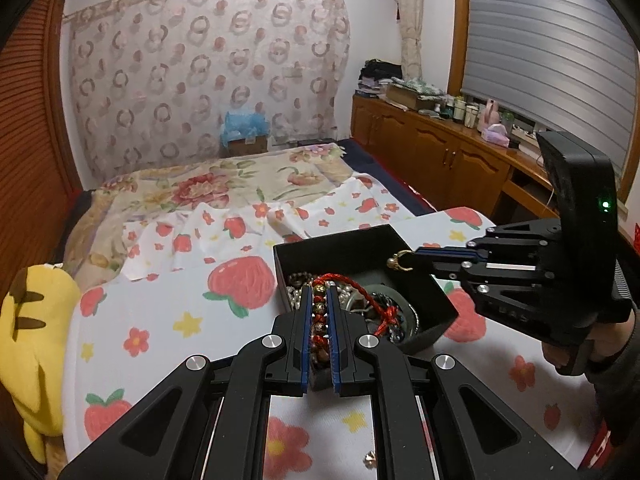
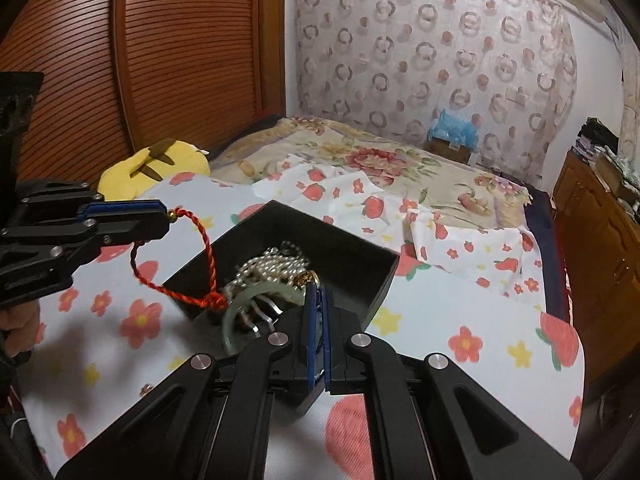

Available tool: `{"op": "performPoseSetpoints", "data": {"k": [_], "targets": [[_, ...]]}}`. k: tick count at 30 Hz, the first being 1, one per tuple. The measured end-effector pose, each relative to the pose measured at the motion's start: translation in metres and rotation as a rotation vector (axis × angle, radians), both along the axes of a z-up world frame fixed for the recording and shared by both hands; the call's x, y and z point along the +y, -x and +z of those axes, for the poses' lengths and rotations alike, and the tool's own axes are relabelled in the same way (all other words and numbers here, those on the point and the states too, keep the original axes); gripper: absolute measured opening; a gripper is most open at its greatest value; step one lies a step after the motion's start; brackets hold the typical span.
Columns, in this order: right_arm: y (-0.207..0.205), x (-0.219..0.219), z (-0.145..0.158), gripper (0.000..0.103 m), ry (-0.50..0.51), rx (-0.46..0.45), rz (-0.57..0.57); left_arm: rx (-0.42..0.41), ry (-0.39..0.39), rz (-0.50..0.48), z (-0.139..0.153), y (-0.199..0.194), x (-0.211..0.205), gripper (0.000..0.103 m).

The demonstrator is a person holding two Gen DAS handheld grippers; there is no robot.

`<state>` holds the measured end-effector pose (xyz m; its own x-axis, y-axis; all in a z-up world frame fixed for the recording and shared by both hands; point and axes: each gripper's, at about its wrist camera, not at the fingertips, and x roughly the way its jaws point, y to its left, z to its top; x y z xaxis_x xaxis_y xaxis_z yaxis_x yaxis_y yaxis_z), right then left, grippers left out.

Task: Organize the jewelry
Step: 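Carry both into the black box and open both tools to release them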

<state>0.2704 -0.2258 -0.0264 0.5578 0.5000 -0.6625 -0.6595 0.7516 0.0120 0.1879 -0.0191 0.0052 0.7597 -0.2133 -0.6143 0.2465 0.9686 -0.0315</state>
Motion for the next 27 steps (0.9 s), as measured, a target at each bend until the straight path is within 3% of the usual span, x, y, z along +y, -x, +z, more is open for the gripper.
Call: {"op": "performPoseSetpoints", "data": {"k": [16, 27], "targets": [[-0.023, 0.006, -0.004, 0.004, -0.014, 0.017, -0.021, 0.041, 0.000, 0.003, -0.014, -0.032, 0.000, 0.006], [0.026, -0.028, -0.010, 0.004, -0.040, 0.037, -0.014, 0.045, -0.011, -0.017, -0.015, -0.039, -0.014, 0.006]]}}
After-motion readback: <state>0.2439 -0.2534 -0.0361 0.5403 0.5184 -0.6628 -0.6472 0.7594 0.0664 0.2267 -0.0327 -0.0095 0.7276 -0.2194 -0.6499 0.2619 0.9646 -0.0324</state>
